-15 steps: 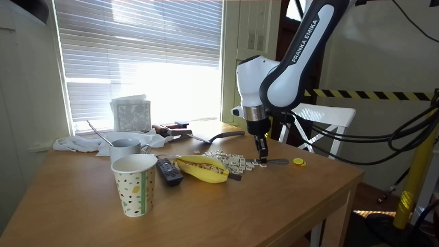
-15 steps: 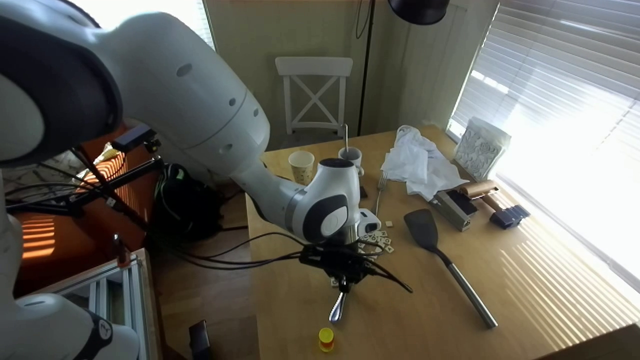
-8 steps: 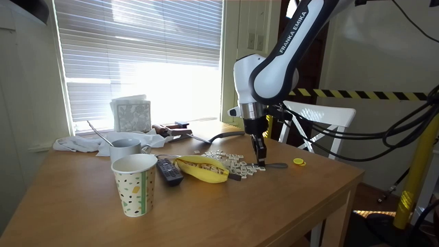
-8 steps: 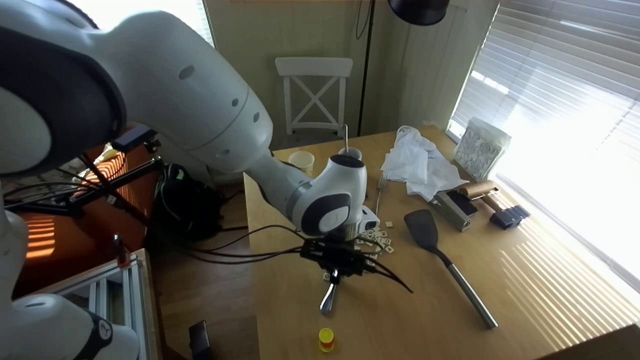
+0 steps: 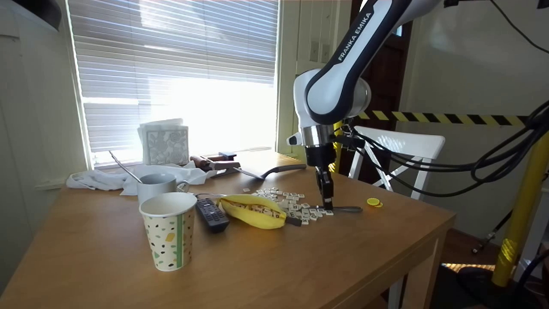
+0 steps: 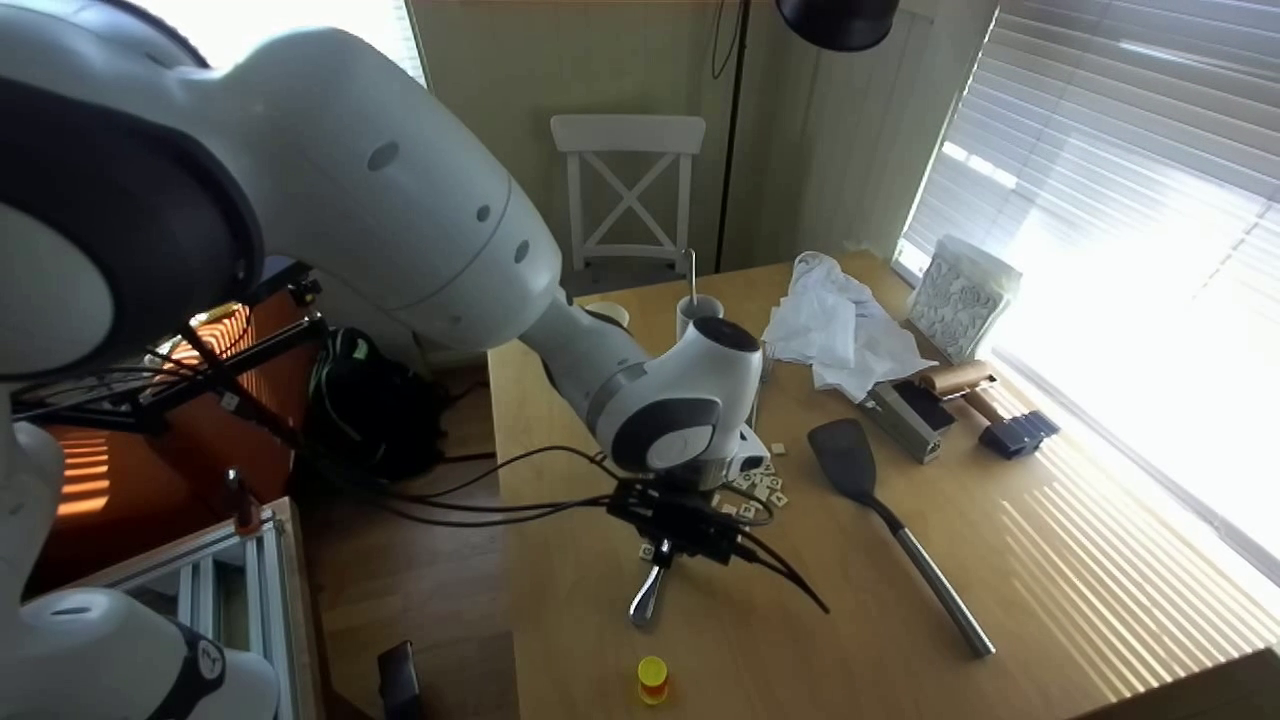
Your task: Move the silver fork to the left then use the silver knife to move the tiles to the left.
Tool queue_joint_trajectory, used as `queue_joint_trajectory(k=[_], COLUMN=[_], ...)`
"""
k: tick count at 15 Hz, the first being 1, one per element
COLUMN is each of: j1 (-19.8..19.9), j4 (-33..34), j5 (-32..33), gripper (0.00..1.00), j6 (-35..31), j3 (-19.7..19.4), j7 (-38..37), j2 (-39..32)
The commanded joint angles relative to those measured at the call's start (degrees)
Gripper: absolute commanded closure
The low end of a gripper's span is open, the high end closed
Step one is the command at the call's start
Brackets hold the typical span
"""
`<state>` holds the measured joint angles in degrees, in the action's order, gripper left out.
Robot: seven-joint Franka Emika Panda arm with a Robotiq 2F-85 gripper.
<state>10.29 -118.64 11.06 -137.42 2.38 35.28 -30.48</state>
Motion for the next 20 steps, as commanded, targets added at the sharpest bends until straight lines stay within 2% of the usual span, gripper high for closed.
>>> queue_joint_trajectory(k=[1, 4, 7, 10, 20], j1=[2.50, 2.71, 1.27, 0.71, -4.84], j4=[1.39, 1.02, -0.22, -0.76, -1.13], j5=[-5.47, -7.20, -5.81, -5.85, -2.47], gripper=[0.96, 0.96, 0.96, 0.96, 0.96], j6=[2.09, 2.25, 3.05, 4.63, 13.12], j3=[2.05, 1.86, 0.43, 0.59, 0.10], j7=[4.43, 5.30, 3.03, 3.15, 1.44], j2=[0.36, 1.66, 4.17, 6.40, 12.44])
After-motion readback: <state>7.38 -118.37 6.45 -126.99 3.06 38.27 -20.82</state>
